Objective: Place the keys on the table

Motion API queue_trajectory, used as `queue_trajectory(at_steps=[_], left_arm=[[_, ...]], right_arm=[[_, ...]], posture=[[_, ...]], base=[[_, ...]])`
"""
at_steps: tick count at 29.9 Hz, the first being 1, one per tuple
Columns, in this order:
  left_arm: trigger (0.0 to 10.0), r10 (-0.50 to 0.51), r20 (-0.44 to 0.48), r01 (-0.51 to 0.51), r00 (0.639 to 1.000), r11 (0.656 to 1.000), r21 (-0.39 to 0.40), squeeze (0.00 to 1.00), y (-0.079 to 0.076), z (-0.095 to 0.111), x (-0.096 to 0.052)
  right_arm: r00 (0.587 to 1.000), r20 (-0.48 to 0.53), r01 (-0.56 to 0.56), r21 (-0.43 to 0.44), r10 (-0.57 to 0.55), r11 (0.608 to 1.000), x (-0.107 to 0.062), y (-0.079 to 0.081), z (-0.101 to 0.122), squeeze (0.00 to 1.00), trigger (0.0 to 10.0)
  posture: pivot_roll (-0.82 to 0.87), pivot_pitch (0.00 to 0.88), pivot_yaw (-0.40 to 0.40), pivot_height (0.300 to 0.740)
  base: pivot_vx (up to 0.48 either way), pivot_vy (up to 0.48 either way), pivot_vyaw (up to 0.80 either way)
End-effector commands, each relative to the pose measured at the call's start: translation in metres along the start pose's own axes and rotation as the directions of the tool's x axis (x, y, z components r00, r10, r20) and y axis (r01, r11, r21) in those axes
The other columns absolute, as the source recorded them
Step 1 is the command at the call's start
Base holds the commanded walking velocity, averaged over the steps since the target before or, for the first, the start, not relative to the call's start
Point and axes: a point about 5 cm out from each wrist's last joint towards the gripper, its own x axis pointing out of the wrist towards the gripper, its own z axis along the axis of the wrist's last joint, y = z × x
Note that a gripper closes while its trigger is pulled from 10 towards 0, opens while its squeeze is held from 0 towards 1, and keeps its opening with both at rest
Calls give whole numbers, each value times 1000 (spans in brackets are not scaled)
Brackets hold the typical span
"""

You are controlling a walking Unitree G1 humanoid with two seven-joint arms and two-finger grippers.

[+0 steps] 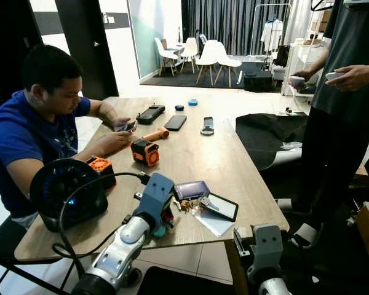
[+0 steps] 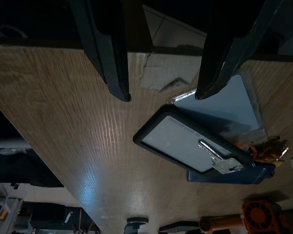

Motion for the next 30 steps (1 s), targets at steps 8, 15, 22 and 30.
queue_trajectory(at_steps=[8, 15, 22, 30], left_arm=[[10000, -119, -15, 120, 993, 992, 31, 0, 1, -7, -4], [10000, -200, -15, 199, 980, 979, -45, 0, -8, -5, -7], [10000, -197, -14, 196, 980, 979, -57, 0, -13, -4, -6], [10000, -193, -20, 191, 981, 979, -74, 710, -11, -3, -6]], right_arm=[[999, -40, 7, 17, -7, 1000, -2, 1, -8, 0, 10000], [999, -38, 9, 16, -9, 1000, -2, 0, -8, 0, 10000], [999, -39, 16, 11, -16, 1000, -4, -3, -9, 0, 10000], [999, -42, 19, 5, -19, 1000, -5, -4, -10, 0, 10000]], posture=[[23, 37, 44, 740], [25, 38, 42, 740], [24, 38, 45, 740], [25, 42, 47, 740]], base=[[0, 0, 0], [0, 0, 0], [0, 0, 0], [0, 0, 0]])
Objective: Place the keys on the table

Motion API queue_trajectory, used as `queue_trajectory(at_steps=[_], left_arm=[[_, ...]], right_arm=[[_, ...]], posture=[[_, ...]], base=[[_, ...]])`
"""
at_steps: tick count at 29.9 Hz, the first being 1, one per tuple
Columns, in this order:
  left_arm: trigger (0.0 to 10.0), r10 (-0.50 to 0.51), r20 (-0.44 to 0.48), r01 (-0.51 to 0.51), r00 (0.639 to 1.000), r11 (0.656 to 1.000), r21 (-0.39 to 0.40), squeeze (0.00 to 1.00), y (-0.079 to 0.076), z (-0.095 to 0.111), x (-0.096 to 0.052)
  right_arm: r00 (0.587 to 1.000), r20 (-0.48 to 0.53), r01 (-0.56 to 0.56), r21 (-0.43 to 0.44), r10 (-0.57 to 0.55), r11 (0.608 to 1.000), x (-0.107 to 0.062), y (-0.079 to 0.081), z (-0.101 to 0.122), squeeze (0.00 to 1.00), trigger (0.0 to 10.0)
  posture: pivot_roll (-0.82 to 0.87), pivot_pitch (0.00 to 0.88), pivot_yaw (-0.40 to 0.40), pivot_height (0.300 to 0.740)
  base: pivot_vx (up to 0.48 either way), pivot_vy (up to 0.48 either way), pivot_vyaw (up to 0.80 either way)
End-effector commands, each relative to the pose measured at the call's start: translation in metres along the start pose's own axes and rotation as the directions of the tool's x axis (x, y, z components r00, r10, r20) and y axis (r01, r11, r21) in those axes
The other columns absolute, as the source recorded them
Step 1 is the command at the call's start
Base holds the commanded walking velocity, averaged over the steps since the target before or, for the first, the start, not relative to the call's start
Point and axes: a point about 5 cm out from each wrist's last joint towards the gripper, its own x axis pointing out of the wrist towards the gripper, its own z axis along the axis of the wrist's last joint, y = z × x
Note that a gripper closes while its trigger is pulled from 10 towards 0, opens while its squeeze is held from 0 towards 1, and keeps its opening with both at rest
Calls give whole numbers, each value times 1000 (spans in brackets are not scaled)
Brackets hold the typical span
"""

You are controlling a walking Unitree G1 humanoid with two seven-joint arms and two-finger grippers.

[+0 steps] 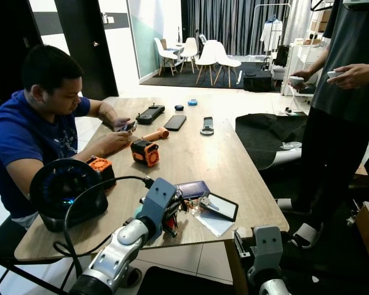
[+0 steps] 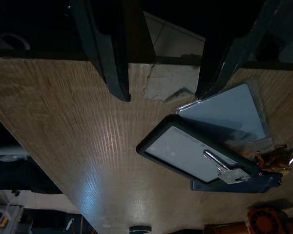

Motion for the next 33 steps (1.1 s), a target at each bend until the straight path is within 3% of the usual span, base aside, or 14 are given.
queue_trajectory(at_steps=[1, 4, 5, 6, 8, 9, 18, 19, 22, 26, 33], left_arm=[[10000, -6, -7, 5, 1000, 999, -37, 941, -2, -1, -2], [10000, 7, 4, -7, 1000, 999, -33, 1000, -1, 0, -2], [10000, 11, 9, -11, 1000, 999, -30, 553, 0, 1, -2], [10000, 16, 14, -16, 1000, 999, -28, 212, 0, 2, -2], [10000, 16, 14, -16, 1000, 999, -28, 212, 0, 2, -2], [10000, 18, 20, -18, 1000, 999, -27, 0, 0, 3, -1], [10000, -27, 93, 37, 995, 994, -102, 0, 9, 9, -8], [10000, -98, 120, 110, 988, 989, -99, 0, 11, 8, -14], [10000, -161, 141, 175, 977, 980, -96, 0, 13, 5, -22], [10000, -288, 152, 308, 946, 942, -135, 0, 22, -9, -48], [10000, -215, 107, 228, 971, 966, -123, 0, 35, -21, -58]], right_arm=[[1000, -15, 11, 2, -11, 1000, -3, -2, -4, 0, 10000], [1000, -14, 13, 1, -13, 1000, -4, -2, -4, 0, 10000], [1000, -14, 12, 0, -12, 1000, -4, -2, -4, 0, 10000], [1000, -14, 12, -2, -12, 1000, -3, -2, -4, 0, 10000], [1000, -14, 12, -2, -12, 1000, -3, -2, -4, 0, 10000], [1000, -14, 12, -4, -12, 1000, -3, -2, -4, 0, 10000], [1000, -12, 19, -6, -19, 1000, -3, -4, -4, 0, 10000], [1000, -10, 20, -6, -20, 1000, -4, -4, -4, 0, 10000], [1000, -7, 20, -6, -20, 1000, -4, -4, -3, 0, 10000], [997, 70, 12, 5, -13, 1000, -4, -1, 7, 0, 10000], [981, 195, 12, 31, -18, 999, -3, -3, 29, 0, 10000]], posture=[[25, 42, 47, 740], [25, 42, 47, 740], [25, 42, 47, 740], [27, 43, 47, 740], [27, 43, 47, 740], [27, 43, 47, 740], [26, 42, 49, 740], [26, 42, 49, 740], [29, 42, 57, 740], [29, 38, 55, 740], [30, 30, 43, 740]], base=[[0, 0, 0], [0, 0, 0], [0, 0, 0], [0, 0, 0], [0, 0, 0], [0, 0, 0], [0, 0, 0], [0, 0, 0], [0, 0, 0], [0, 0, 0], [0, 0, 0]])
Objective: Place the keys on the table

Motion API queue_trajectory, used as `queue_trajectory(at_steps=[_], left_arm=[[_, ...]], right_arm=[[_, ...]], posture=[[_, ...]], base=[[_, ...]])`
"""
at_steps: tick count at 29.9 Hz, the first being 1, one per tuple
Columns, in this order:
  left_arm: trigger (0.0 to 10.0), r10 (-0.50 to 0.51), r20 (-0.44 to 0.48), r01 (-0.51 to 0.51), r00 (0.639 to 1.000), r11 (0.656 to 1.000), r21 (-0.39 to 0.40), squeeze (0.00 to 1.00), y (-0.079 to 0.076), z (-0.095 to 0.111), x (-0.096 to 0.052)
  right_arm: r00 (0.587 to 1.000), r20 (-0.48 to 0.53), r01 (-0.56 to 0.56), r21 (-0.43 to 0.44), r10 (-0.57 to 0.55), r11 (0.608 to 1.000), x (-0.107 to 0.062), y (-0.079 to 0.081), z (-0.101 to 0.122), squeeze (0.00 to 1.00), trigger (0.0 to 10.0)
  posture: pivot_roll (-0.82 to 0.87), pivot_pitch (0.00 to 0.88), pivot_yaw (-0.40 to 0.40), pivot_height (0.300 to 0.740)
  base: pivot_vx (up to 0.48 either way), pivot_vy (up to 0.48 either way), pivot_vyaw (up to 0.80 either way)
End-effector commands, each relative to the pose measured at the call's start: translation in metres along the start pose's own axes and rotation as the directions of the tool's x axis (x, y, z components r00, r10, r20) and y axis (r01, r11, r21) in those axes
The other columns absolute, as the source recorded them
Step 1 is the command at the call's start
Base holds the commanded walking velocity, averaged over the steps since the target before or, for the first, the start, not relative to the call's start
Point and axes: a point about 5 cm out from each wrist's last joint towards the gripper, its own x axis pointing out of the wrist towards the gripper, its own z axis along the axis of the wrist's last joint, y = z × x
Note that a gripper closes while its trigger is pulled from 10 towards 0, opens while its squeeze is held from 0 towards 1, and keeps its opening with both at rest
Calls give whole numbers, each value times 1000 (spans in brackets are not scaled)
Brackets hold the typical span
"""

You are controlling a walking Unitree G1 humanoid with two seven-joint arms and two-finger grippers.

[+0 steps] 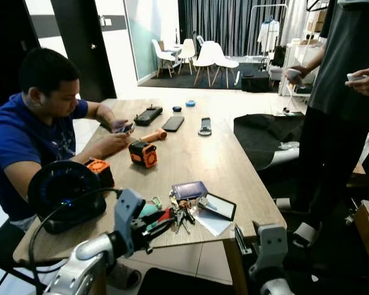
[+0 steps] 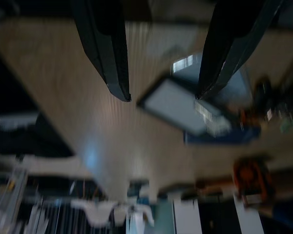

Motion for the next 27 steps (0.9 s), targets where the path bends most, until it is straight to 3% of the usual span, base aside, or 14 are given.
queue_trajectory(at_steps=[1, 12, 13, 27], left_arm=[[10000, 61, -37, -60, 997, 998, 33, 0, 8, -5, -7], [10000, 78, -22, -77, 997, 996, 35, 0, 4, -2, -1], [10000, 99, -34, -97, 995, 994, 42, 0, 3, -3, 2], [10000, 97, -30, -97, 995, 995, 26, 0, -4, -1, 10]], right_arm=[[997, 2, 81, 10, -81, 997, 5, -13, 4, 0, 10000], [983, -114, 140, -57, -146, 989, 34, -46, 5, 0, 10000], [976, -152, 147, -68, -156, 987, 43, -52, 5, 0, 10000], [975, -178, 136, -14, -136, 991, 81, -61, 21, 0, 10000]], posture=[[28, 30, 43, 740], [26, 42, 42, 740], [26, 49, 45, 740], [39, 80, 41, 740]], base=[[0, 0, 0], [0, 0, 0], [0, 0, 0], [0, 0, 0]])
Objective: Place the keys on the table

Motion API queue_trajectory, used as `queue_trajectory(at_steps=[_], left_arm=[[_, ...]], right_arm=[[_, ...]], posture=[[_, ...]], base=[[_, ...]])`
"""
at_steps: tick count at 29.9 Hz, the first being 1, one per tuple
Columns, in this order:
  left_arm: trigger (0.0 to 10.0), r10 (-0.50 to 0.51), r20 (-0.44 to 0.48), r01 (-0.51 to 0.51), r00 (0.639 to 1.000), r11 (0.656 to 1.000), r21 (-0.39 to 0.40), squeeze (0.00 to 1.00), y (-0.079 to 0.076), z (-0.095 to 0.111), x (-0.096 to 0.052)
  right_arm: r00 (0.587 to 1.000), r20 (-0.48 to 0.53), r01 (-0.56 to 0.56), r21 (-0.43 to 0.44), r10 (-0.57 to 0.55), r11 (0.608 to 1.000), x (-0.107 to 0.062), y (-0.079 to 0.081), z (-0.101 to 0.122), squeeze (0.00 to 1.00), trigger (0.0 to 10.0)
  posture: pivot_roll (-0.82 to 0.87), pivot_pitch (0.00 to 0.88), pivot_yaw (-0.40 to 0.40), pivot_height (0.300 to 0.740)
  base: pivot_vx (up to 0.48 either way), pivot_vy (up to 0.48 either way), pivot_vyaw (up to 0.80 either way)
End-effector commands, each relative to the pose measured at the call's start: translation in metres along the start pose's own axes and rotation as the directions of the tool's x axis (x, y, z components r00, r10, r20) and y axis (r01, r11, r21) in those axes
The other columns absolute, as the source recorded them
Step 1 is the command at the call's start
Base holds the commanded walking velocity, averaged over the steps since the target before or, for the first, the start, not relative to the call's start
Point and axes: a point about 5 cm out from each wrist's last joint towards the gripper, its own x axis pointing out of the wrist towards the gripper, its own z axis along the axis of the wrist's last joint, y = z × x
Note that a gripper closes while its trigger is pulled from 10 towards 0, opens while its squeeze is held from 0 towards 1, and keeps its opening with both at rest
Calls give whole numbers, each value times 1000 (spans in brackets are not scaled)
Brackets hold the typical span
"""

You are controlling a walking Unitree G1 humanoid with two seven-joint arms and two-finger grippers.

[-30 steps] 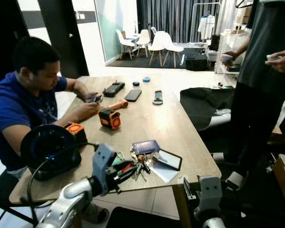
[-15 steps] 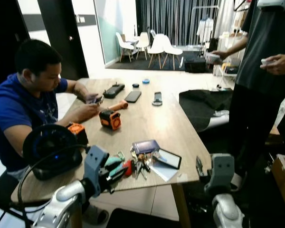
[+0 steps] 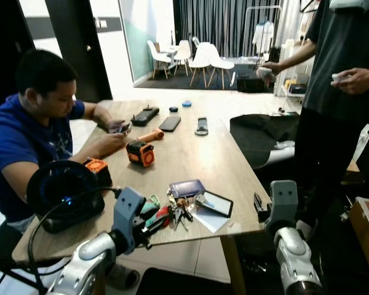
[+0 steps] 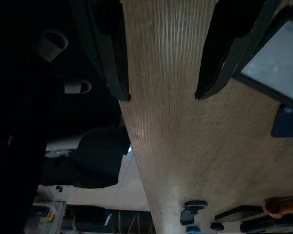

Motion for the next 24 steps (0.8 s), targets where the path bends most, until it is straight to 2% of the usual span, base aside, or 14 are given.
queue_trajectory(at_steps=[1, 5, 6, 7, 8, 9, 12, 13, 23, 24], left_arm=[[10000, -3, 1, 3, 1000, 1000, 2, 0, -3, 2, 2], [10000, 7, -3, -7, 1000, 1000, -1, 0, -4, 2, 5], [10000, 9, -3, -9, 1000, 1000, -1, 0, -4, 2, 6], [10000, 9, -3, -9, 1000, 1000, -1, 0, -4, 2, 6], [10000, 12, 0, -12, 1000, 1000, -1, 0, -5, 3, 7], [10000, 15, 3, -15, 1000, 1000, -1, 0, -5, 4, 7], [10000, 22, 7, -22, 1000, 1000, -2, 0, -5, 6, 8], [10000, 30, 7, -30, 1000, 1000, 0, 0, -4, 7, 9], [10000, 67, 12, -67, 998, 998, -9, 0, -1, 11, 8], [10000, 78, 7, -78, 997, 997, -8, 0, -1, 10, 9]], right_arm=[[1000, -4, -10, 36, 10, 999, 4, -1, 2, 0, 10000], [999, 1, -53, 42, 53, 998, 8, 7, 5, 12, 10000], [998, 0, -60, 46, 60, 997, 9, 8, 5, 176, 10000], [998, 0, -60, 46, 60, 997, 9, 8, 5, 176, 10000], [998, 2, -64, 53, 64, 997, 10, 10, 6, 325, 10000], [998, 3, -68, 59, 67, 996, 12, 10, 7, 576, 10000], [997, 7, -76, 70, 76, 995, 14, 12, 8, 576, 10000], [995, 13, -98, 82, 98, 992, 16, 15, 11, 1000, 10000], [974, 34, -226, 126, 224, 966, 26, 39, 20, 1000, 10000], [971, 25, -238, 145, 237, 960, 27, 41, 20, 718, 10000]], posture=[[39, 80, 41, 740], [46, 95, 41, 740], [46, 95, 41, 740], [46, 95, 41, 740], [47, 101, 43, 740], [48, 106, 44, 740], [48, 106, 44, 740], [50, 115, 43, 740], [54, 127, 42, 740], [56, 128, 40, 740]], base=[[0, 0, 0], [0, 0, 0], [0, 0, 0], [0, 0, 0], [0, 0, 0], [0, 0, 0], [0, 0, 0], [0, 0, 0], [0, 0, 0], [0, 0, 0]])
